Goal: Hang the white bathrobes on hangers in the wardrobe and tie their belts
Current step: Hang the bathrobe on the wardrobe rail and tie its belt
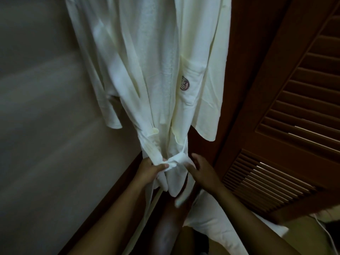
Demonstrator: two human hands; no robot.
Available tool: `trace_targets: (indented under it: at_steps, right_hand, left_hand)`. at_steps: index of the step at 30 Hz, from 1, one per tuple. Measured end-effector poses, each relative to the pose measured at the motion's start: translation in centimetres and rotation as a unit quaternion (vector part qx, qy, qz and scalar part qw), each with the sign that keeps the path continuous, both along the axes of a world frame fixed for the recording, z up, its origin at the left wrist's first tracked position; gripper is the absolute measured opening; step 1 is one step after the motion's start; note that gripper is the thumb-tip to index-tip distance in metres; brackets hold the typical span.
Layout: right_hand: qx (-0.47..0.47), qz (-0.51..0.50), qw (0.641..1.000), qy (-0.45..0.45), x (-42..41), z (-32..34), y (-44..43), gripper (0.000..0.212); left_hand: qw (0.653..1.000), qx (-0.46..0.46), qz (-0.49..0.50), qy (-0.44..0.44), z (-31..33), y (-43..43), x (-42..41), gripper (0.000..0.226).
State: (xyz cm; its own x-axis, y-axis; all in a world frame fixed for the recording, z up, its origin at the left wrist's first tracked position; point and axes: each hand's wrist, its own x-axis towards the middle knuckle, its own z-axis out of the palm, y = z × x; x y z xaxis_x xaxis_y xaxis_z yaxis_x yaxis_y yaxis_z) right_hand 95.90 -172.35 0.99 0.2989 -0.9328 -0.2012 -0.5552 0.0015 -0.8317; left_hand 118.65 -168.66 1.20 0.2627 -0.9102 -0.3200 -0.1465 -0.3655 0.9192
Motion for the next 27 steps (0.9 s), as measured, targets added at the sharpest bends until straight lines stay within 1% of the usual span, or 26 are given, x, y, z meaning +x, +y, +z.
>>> trace_targets:
  at_steps: [2, 3, 4, 5, 7, 8, 10, 11, 13, 16, 17, 18, 20, 21, 23, 25, 27]
  right_hand:
    - [0.051, 0.019, 0.996, -0.067, 2.7, 1.6, -1.2, 0.064]
    - [0.064, 0.017, 0.994, -0.083, 3.7, 1.8, -2.0, 0.065]
    - [0.071, 0.013, 0.994, -0.08, 4.4, 1.7, -2.8, 0.062]
    - [0.075, 0.013, 0.995, -0.058, 4.7, 1.7, -3.3, 0.054]
    - [0.053, 0.057, 0.997, 0.02, 4.4, 2.0, -4.4, 0.031]
    - [0.038, 0.09, 0.994, 0.058, 4.1, 2.1, -4.8, 0.03]
    - [0.005, 0.137, 0.985, 0.103, 3.7, 1.8, -6.1, 0.037]
    - [-0.01, 0.149, 0.982, 0.114, 3.7, 1.7, -6.8, 0.038]
    - [-0.04, 0.153, 0.982, 0.106, 3.9, 1.5, -8.2, 0.037]
    - [-0.037, 0.077, 0.995, 0.046, 3.3, 1.5, -11.2, 0.037]
    - [-0.043, 0.054, 0.997, 0.037, 2.8, 1.8, -12.5, 0.036]
    - [-0.053, 0.04, 0.997, 0.041, 2.2, 2.0, -13.9, 0.036]
    - [-0.072, 0.023, 0.995, 0.07, 0.9, 2.7, -16.5, 0.039]
    - [-0.086, 0.019, 0.992, 0.089, 0.3, 3.1, -17.4, 0.039]
    - [-0.118, 0.007, 0.987, 0.11, -0.9, 3.5, -18.6, 0.036]
    - [-0.125, -0.002, 0.985, 0.116, -1.1, 3.5, -19.0, 0.032]
    - [-0.098, 0.027, 0.984, 0.147, -0.9, 2.7, -19.5, 0.026]
  left_hand:
    - [1.0, -0.006, -0.018, -0.004, 0.5, 0.1, -0.3, 0.016]
    - [1.0, -0.01, -0.024, -0.008, 0.6, -0.1, -0.4, 0.017]
    - [0.999, -0.011, -0.03, -0.012, 0.7, -0.2, -0.4, 0.017]
    - [0.999, -0.01, -0.03, -0.016, 0.6, -0.3, -0.2, 0.017]
    - [0.998, 0.002, -0.044, -0.049, 1.1, -0.2, 0.6, 0.023]
    - [0.994, 0.005, -0.074, -0.077, 1.0, -0.2, 1.4, 0.025]
    - [0.98, 0.007, -0.14, -0.14, 1.0, -0.4, 2.5, 0.025]
    - [0.974, 0.011, -0.143, -0.172, 0.9, -0.7, 3.0, 0.021]
    - [0.972, 0.008, -0.111, -0.207, 1.1, -1.9, 3.7, 0.007]
    - [0.952, -0.012, -0.067, -0.297, 1.7, -4.9, 5.4, 0.004]
    - [0.945, -0.019, -0.045, -0.323, 2.4, -5.7, 6.3, 0.007]
    - [0.941, -0.023, -0.009, -0.337, 3.2, -6.5, 7.3, 0.012]
    - [0.922, -0.022, 0.062, -0.381, 5.0, -7.6, 9.5, 0.008]
    - [0.912, -0.005, 0.087, -0.402, 5.3, -8.0, 10.7, 0.008]
    - [0.899, 0.008, 0.123, -0.421, 5.6, -8.8, 12.3, 0.009]
    - [0.888, -0.009, 0.163, -0.429, 4.8, -9.6, 13.2, 0.009]
    - [0.899, -0.005, 0.185, -0.398, 4.2, -10.2, 13.3, 0.016]
